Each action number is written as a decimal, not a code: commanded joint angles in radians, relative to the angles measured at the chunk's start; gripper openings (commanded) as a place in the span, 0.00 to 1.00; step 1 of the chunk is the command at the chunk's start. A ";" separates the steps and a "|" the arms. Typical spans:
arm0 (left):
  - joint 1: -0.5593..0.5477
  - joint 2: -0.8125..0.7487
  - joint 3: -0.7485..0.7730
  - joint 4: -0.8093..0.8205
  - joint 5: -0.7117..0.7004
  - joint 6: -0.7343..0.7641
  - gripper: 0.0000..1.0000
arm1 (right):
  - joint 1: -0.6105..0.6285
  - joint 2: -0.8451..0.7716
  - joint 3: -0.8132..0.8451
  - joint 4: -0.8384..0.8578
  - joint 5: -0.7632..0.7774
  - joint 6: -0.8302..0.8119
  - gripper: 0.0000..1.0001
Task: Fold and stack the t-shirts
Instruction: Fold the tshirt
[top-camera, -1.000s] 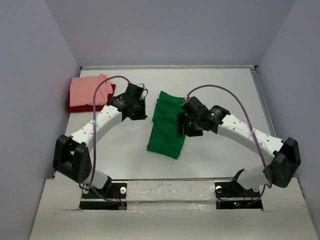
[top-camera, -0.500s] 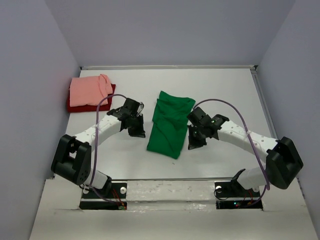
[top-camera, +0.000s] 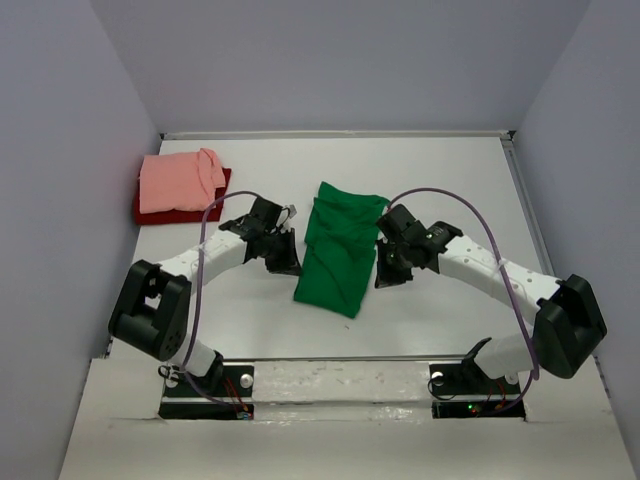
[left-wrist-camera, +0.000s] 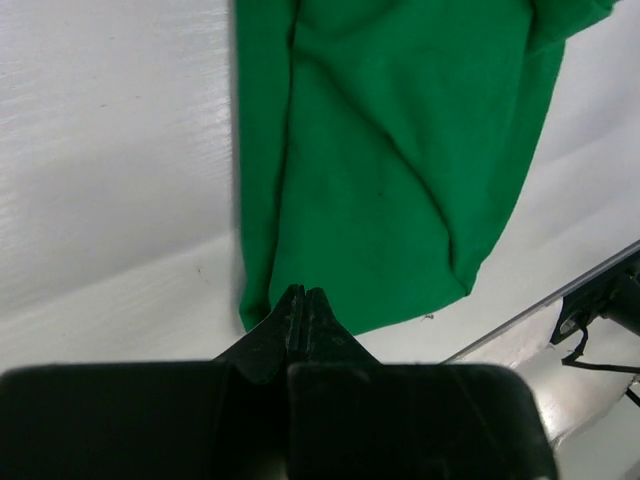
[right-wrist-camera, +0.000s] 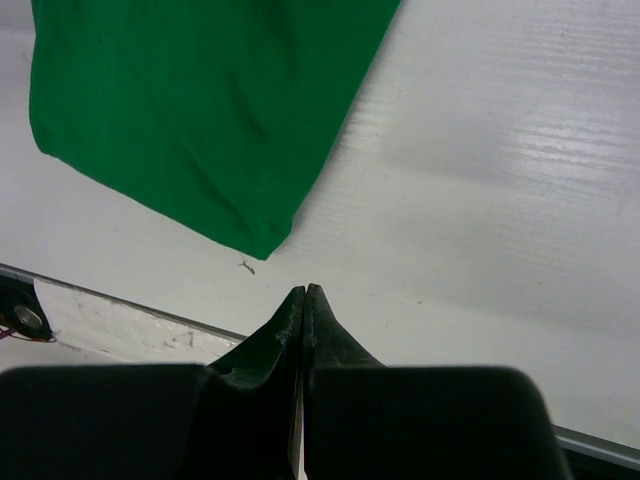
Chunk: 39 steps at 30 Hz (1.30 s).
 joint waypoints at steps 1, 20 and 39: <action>0.001 0.080 -0.005 0.048 0.069 -0.004 0.00 | -0.009 -0.012 0.052 0.012 0.012 -0.014 0.00; -0.126 0.179 -0.039 0.120 0.015 -0.081 0.00 | -0.018 0.089 0.092 0.038 -0.052 -0.057 0.00; -0.219 0.041 0.017 0.010 -0.146 -0.153 0.00 | -0.029 0.275 0.330 -0.009 0.049 -0.110 0.00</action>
